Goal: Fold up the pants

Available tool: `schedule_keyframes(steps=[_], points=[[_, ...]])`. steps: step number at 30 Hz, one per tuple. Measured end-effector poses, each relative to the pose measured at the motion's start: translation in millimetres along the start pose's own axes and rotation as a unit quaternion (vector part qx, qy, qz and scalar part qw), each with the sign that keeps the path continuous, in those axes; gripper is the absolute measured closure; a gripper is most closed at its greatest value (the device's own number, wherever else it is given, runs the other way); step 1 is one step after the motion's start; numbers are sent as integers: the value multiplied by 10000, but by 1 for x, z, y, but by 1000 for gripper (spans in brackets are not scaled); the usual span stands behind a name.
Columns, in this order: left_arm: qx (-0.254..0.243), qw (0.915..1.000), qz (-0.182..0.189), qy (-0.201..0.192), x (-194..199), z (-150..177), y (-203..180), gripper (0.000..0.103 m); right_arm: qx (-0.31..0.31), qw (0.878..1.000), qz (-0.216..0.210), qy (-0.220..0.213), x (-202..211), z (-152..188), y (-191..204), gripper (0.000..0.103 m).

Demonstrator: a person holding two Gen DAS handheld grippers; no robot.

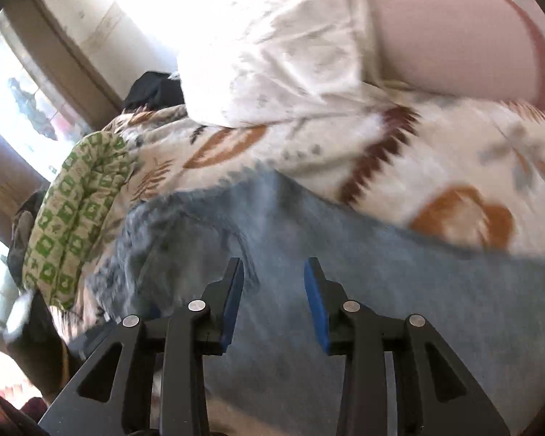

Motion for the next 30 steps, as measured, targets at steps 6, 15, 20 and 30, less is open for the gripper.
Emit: schedule_keyframes(steps=[6,15,20,30], points=[[-210,9996,-19,203,-8,2,1,46,280,9990,257,255,-50,-50,23,65],[-200,9995,93,214,-6,3,2,46,216,9951,55,967,-107,-72,16,55],[-232,9995,69,208,-6,3,2,46,679,9914,254,1090,-115,-66,32,94],[-358,9989,-49,305,-1,8,-6,46,565,9893,1143,707,-138,-66,37,96]])
Point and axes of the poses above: each gripper's, at about its wrist camera, not at the fingertips, and x roughly against the way its jaws point, y to its left, z to its underside, the point moved 1 cm from there along -x, roughly the way its jaws point, and after that the axes turned 15 degrees about z, right-handed, at the moved point
